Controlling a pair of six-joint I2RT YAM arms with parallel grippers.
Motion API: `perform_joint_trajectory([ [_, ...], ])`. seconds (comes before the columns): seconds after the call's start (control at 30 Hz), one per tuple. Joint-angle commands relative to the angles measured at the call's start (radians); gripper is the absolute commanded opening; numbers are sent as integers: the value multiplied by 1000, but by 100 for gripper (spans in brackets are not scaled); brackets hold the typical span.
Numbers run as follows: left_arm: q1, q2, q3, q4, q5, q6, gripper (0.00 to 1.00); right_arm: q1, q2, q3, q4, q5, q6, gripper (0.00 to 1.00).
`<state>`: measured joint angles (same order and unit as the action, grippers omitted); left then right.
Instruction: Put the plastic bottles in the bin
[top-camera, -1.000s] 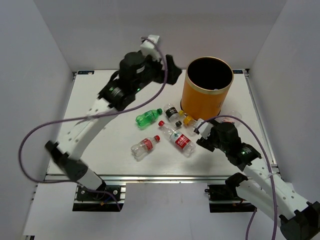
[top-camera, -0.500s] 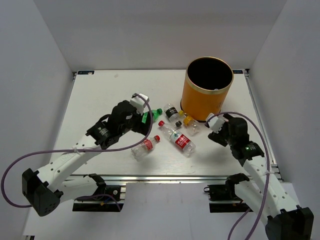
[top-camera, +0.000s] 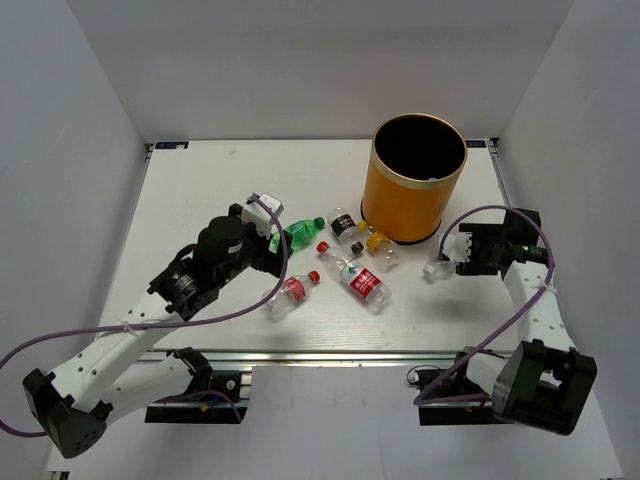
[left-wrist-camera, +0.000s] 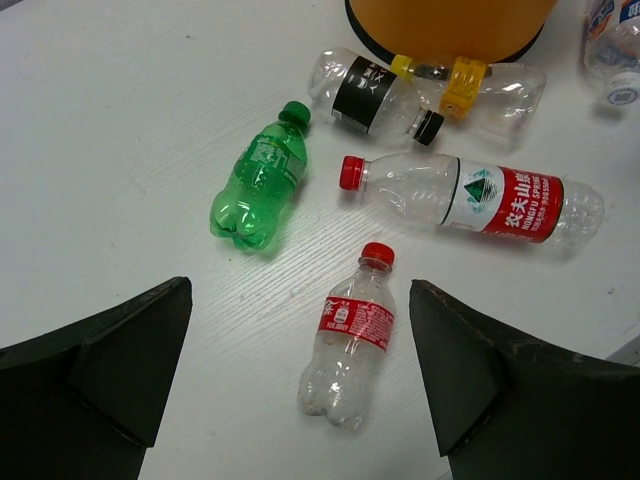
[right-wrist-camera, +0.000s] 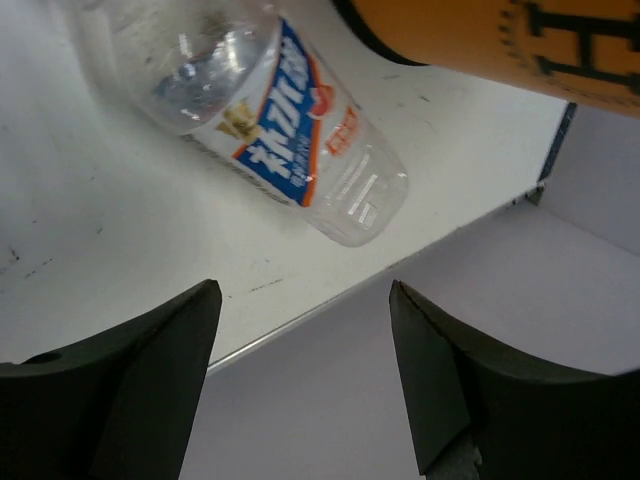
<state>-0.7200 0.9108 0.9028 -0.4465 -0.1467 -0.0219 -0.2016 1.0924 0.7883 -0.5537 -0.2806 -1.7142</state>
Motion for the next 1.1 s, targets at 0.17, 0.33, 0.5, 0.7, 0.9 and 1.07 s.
perform_joint_trajectory([
  [0.17, 7, -4, 2, -3, 7, 17, 99, -88, 90, -47, 49, -196, -410, 77],
  [0.33, 16, -4, 2, -3, 7, 17, 99, -93, 179, -29, 52, -258, -484, 78],
  [0.5, 16, 5, 2, -3, 7, 17, 99, -107, 211, -53, 153, -318, -533, 84],
  [0.7, 16, 14, 2, -3, 7, 27, 99, -107, 262, -41, 182, -335, -607, 90],
  [0.9, 16, 23, 2, -3, 25, 27, 99, -105, 331, -31, 190, -321, -694, 90],
  [1.07, 16, 23, 2, -3, 25, 36, 99, -102, 395, -8, 221, -341, -719, 90],
])
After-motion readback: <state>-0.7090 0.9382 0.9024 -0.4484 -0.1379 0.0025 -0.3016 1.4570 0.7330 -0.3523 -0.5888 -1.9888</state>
